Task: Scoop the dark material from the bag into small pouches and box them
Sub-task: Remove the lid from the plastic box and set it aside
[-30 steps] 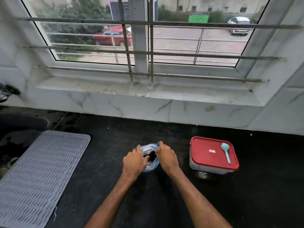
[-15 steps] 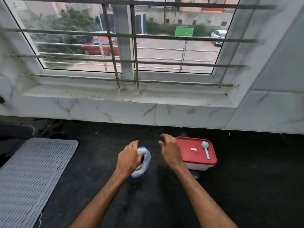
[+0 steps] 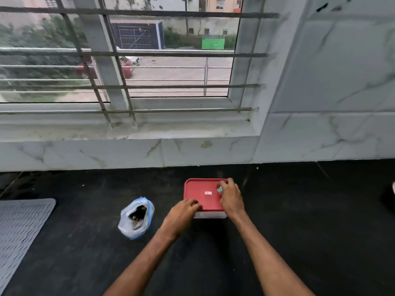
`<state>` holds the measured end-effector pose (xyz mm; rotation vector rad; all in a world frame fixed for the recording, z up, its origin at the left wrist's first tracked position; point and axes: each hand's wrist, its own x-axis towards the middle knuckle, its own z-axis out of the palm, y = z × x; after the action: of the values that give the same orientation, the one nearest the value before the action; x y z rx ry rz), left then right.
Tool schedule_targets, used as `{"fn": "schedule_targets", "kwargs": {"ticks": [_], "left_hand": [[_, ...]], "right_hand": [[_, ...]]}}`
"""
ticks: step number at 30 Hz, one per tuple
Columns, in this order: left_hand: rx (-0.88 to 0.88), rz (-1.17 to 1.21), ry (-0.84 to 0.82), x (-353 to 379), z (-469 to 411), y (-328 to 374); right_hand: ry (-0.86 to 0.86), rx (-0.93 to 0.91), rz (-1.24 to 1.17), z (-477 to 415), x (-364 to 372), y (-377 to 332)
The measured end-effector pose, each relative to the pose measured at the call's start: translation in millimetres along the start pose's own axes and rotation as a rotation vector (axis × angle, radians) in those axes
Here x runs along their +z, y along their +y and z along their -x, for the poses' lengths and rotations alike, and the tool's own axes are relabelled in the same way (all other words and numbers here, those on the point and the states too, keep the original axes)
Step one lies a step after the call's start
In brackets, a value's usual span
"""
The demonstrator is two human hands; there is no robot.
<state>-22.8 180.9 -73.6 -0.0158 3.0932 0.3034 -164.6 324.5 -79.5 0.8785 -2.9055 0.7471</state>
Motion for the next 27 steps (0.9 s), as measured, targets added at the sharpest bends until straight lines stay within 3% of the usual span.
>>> {"fn": "schedule_targets", "kwargs": {"ticks": [5, 7, 13, 18, 22, 27], "left_hand": [[-0.025, -0.087, 0.055, 1, 0, 1], [-0.06, -0.067, 0.036, -1, 2, 11], [-0.134, -0.018, 0.012, 0, 8, 43], [-0.181, 0.053, 0.032, 2, 20, 53], [-0.297, 0.164, 0.181, 5, 38, 40], [-0.426, 0.439, 0.211, 16, 44, 27]], "right_hand": [[0.276, 0.091, -0.327, -15, -34, 15], [0.281, 0.138, -0.332, -19, -40, 38], [-0.084, 0.186, -0.063, 8, 4, 110], [-0.218, 0.152, 0.016, 23, 19, 119], [-0.082, 0.049, 0.009, 16, 4, 101], [0.119, -0.374, -0.183, 15, -6, 33]]}}
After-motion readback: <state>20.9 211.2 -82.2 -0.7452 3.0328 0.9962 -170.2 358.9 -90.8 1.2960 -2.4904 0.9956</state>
